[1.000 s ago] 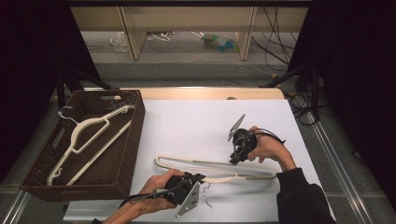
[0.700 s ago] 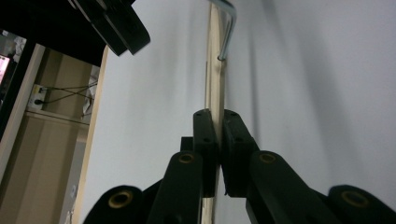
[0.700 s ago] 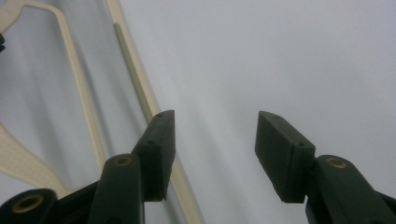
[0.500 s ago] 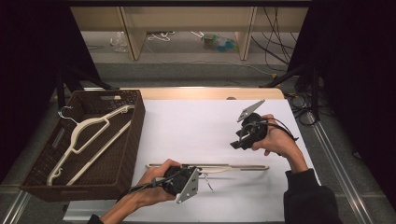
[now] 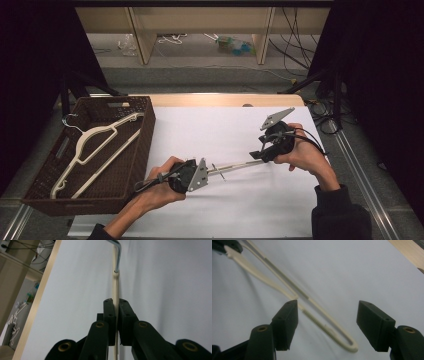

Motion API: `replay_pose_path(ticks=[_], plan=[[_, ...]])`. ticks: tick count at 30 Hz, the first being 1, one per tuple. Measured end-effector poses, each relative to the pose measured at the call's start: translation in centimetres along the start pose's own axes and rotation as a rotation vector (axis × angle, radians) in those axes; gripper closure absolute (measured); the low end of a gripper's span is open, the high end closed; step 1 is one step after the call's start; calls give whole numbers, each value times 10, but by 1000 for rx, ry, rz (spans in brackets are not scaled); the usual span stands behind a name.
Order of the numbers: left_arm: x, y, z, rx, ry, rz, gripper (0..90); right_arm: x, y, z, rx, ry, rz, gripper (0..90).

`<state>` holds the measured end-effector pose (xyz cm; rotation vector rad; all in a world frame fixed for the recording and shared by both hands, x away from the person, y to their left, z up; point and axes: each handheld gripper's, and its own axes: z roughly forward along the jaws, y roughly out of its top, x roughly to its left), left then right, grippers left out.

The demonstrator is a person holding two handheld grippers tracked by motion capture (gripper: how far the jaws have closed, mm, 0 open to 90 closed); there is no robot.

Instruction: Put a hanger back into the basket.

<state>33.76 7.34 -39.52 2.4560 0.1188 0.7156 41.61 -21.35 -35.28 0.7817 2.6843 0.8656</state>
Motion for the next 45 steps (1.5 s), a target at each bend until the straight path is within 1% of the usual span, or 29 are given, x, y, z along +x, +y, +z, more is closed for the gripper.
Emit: replay_pose_path(ticks=[2, 3, 5, 7, 10, 13, 14, 15, 16, 18, 19, 21, 22, 24, 25, 27, 29, 30, 31, 32, 33, 34, 35, 36, 37, 38, 41, 42, 45], plan=[[5, 0, -2, 12, -8, -41, 858, 3, -1, -3, 5, 10, -11, 343], [7, 0, -3, 19, -16, -52, 858, 4, -2, -3, -14, 4, -17, 343], [10, 1, -2, 21, -19, -64, 857, 7, -4, -7, -2, -6, -7, 343], [11, 3, -2, 48, -14, -93, 857, 8, -7, -9, 3, -4, -10, 343], [14, 7, 0, 58, -39, -131, 857, 10, -13, -10, 3, -11, -8, 342], [19, 9, -1, 73, -41, -138, 857, 11, -20, -14, 5, -2, 8, 341], [20, 10, -1, 88, -45, -131, 857, 12, -23, -16, 2, -18, 20, 341], [20, 10, -1, 91, -52, -137, 858, 13, -26, -16, -6, -20, 13, 340], [21, 10, -1, 93, -57, -148, 858, 13, -28, -18, 9, -15, 10, 338], [24, 11, -1, 111, -76, -167, 858, 15, -33, -20, 9, -16, 20, 333], [26, 12, -2, 121, -79, -169, 857, 16, -36, -19, -1, -27, 26, 332], [30, 13, -3, 132, -81, -176, 857, 19, -40, -21, 19, -22, 35, 328], [32, 13, -3, 137, -81, -175, 857, 20, -43, -19, 6, -24, 27, 326], [33, 14, -4, 141, -84, -181, 859, 24, -46, -20, 13, -28, 35, 324], [33, 14, -4, 132, -81, -181, 859, 26, -48, -19, 10, -36, 40, 323], [34, 15, -5, 133, -95, -187, 861, 29, -51, -20, 18, -25, 35, 322], [36, 15, -6, 120, -107, -192, 861, 32, -54, -19, 11, -33, 37, 322], [36, 15, -7, 117, -111, -194, 862, 33, -55, -20, 21, -21, 34, 323], [38, 16, -8, 114, -111, -199, 861, 35, -56, -19, 6, -37, 41, 323], [39, 17, -10, 108, -112, -203, 862, 35, -57, -20, 15, -26, 30, 323], [40, 18, -11, 100, -107, -211, 862, 36, -59, -20, 8, -33, 27, 323], [41, 19, -12, 95, -104, -214, 861, 38, -60, -21, 14, -30, 43, 323], [43, 20, -14, 84, -104, -225, 861, 40, -62, -20, 1, -39, 48, 323], [45, 22, -16, 72, -103, -234, 862, 40, -64, -22, 7, -29, 29, 323], [49, 23, -20, 57, -108, -244, 862, 42, -67, -22, -5, -35, 39, 322], [51, 23, -22, 45, -109, -256, 861, 44, -70, -23, -10, -33, 40, 320], [60, 24, -32, -10, -108, -329, 862, 52, -80, -20, -37, -33, 43, 312], [65, 24, -38, -31, -114, -363, 861, 54, -84, -19, -42, -32, 45, 296], [73, 23, -48, -71, -118, -418, 861, 58, -93, -14, -76, -35, 61, 283]])
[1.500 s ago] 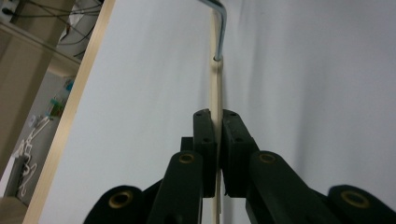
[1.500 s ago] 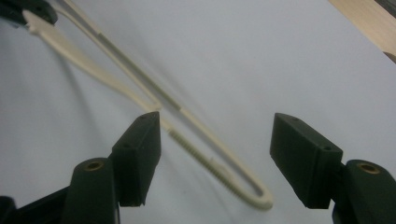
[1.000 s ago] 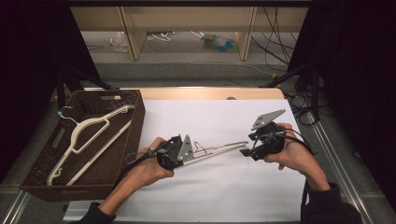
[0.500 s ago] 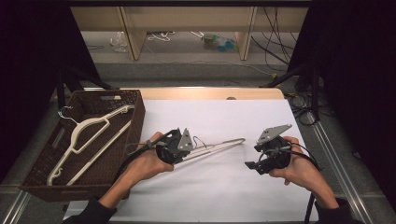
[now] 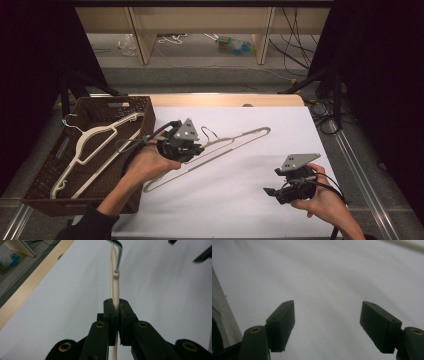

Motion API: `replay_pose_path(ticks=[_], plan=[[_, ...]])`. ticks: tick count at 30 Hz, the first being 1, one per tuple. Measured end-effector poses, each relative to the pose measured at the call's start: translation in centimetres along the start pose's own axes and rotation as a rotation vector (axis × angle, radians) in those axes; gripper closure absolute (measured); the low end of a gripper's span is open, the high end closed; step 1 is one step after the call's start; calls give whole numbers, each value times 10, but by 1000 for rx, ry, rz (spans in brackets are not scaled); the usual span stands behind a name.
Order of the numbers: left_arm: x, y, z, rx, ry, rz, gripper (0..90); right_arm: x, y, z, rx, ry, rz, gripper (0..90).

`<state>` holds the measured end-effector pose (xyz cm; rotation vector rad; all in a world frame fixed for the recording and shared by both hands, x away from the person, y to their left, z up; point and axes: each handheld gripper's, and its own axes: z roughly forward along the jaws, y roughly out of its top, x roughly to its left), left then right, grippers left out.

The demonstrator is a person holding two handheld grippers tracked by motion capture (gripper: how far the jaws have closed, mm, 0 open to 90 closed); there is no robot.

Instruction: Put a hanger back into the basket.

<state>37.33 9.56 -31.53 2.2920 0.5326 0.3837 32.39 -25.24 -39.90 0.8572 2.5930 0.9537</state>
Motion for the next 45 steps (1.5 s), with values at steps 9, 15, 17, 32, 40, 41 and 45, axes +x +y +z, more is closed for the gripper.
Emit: replay_pose_path(ticks=[9, 15, 17, 32, 40, 41, 45], plan=[[23, 1, -45, -115, 23, -106, 862, 5, -7, 12, -53, -13, 31, 251], [42, -4, -76, -204, 21, -209, 862, 6, -7, 13, -44, -7, 23, 252], [48, -6, -85, -220, 25, -231, 862, 6, -8, 15, -57, -14, 18, 253], [94, -42, -143, -261, 92, -338, 861, 9, -8, 16, -70, 5, 29, 234], [120, -71, -169, -278, 140, -395, 861, 8, -9, 15, -60, 12, 21, 220], [124, -75, -172, -282, 137, -400, 861, 8, -9, 15, -61, 12, 21, 220], [136, -93, -179, -280, 166, -439, 861, 9, -8, 14, -55, 21, 26, 220]])
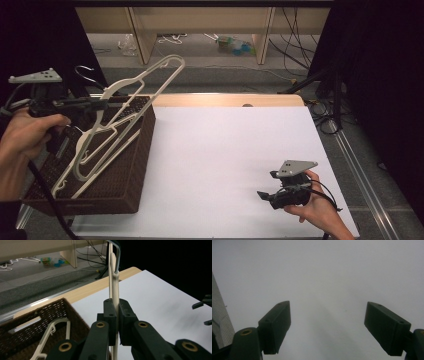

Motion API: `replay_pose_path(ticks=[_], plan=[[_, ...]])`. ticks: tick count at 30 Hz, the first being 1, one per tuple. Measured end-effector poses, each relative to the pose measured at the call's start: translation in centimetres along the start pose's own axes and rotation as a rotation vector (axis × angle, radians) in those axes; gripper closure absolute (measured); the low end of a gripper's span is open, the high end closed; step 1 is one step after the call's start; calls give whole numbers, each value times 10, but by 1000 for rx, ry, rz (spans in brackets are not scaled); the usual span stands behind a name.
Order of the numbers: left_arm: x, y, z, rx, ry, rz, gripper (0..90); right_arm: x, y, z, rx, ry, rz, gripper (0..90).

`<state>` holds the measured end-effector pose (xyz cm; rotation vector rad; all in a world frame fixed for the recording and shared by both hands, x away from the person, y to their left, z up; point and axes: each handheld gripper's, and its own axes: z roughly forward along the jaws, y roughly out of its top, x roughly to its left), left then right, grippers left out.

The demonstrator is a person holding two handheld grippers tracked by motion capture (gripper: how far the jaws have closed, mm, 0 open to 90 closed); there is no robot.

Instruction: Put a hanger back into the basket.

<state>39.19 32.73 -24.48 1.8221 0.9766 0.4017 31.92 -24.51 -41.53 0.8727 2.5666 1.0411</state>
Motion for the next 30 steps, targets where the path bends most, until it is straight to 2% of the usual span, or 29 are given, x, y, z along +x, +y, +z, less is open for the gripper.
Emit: replay_pose_path(ticks=[5, 8, 13, 16, 21, 27, 30], plan=[[22, -13, -3, 12, 36, -40, 862, 0, -1, 1, -16, -12, 4, 219], [35, -20, -4, 20, 46, -37, 861, 0, 0, 0, 0, 4, -2, 220], [53, -33, -7, 22, 51, -60, 862, -1, -1, 1, -4, -4, -6, 220], [61, -41, -7, 34, 61, -62, 862, -1, -1, 1, -5, -2, -5, 219], [69, -52, -6, 48, 46, -52, 861, -1, -1, 3, -15, -11, -3, 215], [80, -66, -4, 74, 42, -65, 861, -1, -1, 3, -8, -4, -7, 215], [86, -74, -4, 86, 44, -84, 861, -1, -1, 3, -1, 2, -7, 215]])
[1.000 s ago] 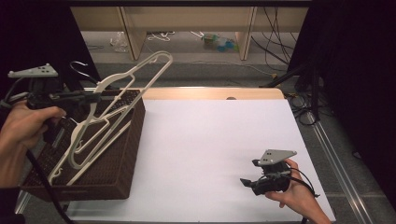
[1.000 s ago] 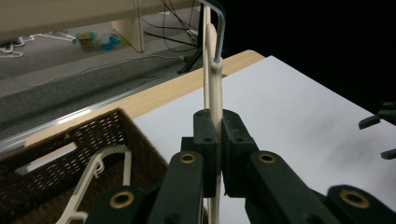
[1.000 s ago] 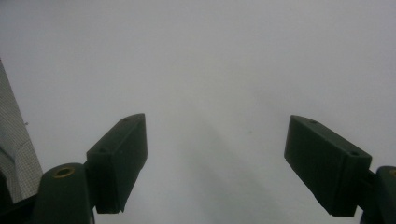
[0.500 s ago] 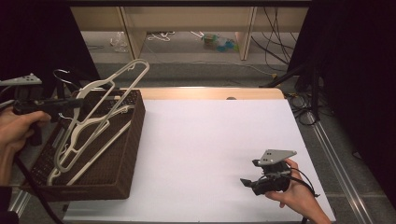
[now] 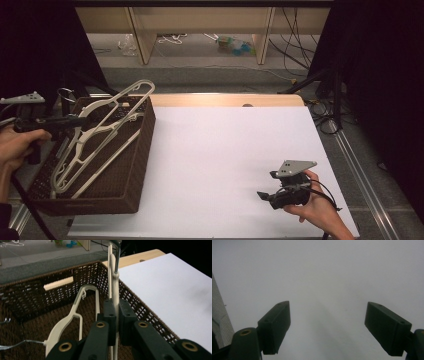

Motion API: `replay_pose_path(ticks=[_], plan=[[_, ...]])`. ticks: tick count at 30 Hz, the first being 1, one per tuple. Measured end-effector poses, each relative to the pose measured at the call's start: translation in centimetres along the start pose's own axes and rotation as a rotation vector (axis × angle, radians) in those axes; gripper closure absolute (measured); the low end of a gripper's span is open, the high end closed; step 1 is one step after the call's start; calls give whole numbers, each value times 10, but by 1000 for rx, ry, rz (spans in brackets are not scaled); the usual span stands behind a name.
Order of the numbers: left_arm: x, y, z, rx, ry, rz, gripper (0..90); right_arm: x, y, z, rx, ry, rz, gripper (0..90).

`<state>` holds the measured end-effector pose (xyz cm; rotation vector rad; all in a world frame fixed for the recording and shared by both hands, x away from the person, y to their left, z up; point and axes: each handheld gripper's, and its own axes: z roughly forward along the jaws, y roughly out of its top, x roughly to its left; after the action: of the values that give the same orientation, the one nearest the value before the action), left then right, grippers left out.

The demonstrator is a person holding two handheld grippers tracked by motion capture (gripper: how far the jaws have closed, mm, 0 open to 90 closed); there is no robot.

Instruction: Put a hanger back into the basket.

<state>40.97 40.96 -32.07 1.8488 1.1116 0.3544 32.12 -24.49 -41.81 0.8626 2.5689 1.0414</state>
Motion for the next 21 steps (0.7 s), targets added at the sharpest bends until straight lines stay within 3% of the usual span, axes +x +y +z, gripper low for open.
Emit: replay_pose_path(ticks=[16, 21], plan=[[25, -27, -4, 39, -18, -47, 861, 0, 0, -1, 1, 6, 0, 215], [31, -40, 1, 64, -22, -72, 861, 0, 0, 0, -1, 2, -1, 215]])
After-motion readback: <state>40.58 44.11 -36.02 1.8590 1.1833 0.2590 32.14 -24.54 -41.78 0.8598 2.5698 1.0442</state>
